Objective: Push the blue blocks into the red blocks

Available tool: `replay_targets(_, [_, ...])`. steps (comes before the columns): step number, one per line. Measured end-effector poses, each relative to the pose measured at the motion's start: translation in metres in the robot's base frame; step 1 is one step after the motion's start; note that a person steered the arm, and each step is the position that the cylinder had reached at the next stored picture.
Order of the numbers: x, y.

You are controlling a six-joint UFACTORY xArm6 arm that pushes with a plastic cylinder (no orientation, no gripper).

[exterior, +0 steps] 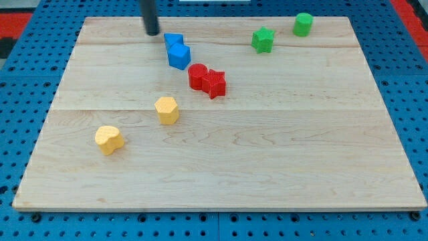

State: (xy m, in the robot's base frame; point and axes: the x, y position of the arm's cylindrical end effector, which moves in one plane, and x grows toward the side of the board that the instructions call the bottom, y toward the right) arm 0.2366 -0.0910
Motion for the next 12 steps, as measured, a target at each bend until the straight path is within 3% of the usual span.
replay_targets(2, [0.069, 0.025])
replay_targets(4, [0.102, 0.057])
replay_targets(6, [0.004, 0.028])
replay_targets(7, [0.02, -0.043])
replay_targets(8, [0.071, -0.019])
replay_targets(9, [0.095, 0.043])
replay_targets(10, [0.04, 0.031])
replay_targets(11, [-0.016, 0.086])
replay_targets(12, [-0.016, 0.187])
